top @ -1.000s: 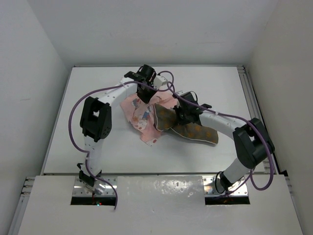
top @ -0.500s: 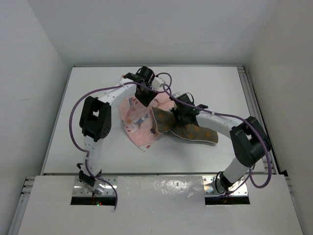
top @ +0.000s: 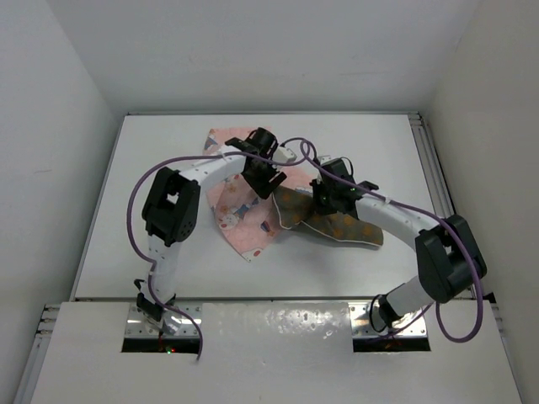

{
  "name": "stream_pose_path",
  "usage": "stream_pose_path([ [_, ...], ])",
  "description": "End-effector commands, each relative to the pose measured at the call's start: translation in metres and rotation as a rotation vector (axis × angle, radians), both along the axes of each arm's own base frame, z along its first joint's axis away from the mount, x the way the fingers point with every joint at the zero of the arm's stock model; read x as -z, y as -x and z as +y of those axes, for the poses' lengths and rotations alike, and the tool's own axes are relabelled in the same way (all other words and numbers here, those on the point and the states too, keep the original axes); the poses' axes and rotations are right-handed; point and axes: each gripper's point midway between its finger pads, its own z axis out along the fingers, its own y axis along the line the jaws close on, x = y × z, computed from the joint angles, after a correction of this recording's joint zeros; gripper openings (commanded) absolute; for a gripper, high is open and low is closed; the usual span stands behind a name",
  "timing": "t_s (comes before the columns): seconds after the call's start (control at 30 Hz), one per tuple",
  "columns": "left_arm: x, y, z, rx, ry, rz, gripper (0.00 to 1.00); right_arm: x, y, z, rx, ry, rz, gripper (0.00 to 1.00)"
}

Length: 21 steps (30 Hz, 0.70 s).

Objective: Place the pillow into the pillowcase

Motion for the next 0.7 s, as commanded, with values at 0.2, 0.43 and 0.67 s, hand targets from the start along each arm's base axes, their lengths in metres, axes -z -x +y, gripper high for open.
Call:
stream_pose_path([
  [0.2, 0.016, -0.034, -0.017, -0.04, -0.013, -0.155, 0.64, -0.008, -0.008, -0.015, 0.143, -0.072, -0.02, 0.0],
  [0.43, 0.033, -0.032, -0.002, -0.044, -0.094, -0.169, 0.6, -0.005, -0.007, -0.03, 0.205, -0.067, -0.023, 0.0],
  [0.67, 0.032, -0.033, 0.003, -0.065, -0.12, -0.176, 0.51, 0.001, -0.004, -0.031, 0.206, -0.075, -0.003, 0.0],
])
